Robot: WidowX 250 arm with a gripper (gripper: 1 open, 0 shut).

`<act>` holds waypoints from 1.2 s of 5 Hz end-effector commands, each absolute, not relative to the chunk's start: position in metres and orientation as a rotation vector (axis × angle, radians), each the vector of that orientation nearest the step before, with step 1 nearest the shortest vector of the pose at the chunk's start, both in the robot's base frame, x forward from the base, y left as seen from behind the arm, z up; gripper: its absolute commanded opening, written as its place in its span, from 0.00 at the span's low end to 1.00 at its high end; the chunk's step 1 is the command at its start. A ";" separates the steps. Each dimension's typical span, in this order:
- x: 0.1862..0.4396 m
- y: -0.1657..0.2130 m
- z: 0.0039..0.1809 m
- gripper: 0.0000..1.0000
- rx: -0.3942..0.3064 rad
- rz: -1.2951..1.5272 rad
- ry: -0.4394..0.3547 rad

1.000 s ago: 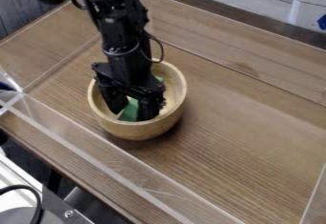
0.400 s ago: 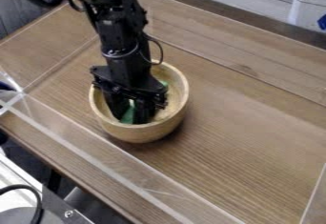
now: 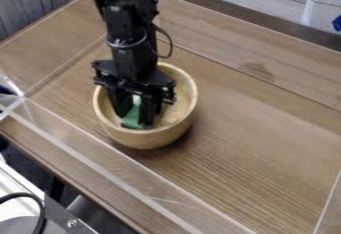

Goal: Remove the green block from inside the brown bowl and put it on the table

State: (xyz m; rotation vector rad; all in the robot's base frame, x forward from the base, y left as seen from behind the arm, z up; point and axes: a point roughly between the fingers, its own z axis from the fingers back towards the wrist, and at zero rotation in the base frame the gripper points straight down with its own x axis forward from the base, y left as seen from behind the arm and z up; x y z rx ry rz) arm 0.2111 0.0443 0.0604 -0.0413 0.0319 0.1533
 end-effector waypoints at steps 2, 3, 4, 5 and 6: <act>0.234 0.050 0.078 0.00 -0.031 0.129 -0.026; 0.240 0.053 0.087 0.00 -0.043 0.117 0.001; 0.244 0.049 0.095 1.00 -0.041 0.128 0.008; 0.244 0.046 0.096 1.00 -0.034 0.139 0.021; 0.239 0.046 0.097 1.00 -0.036 0.136 0.009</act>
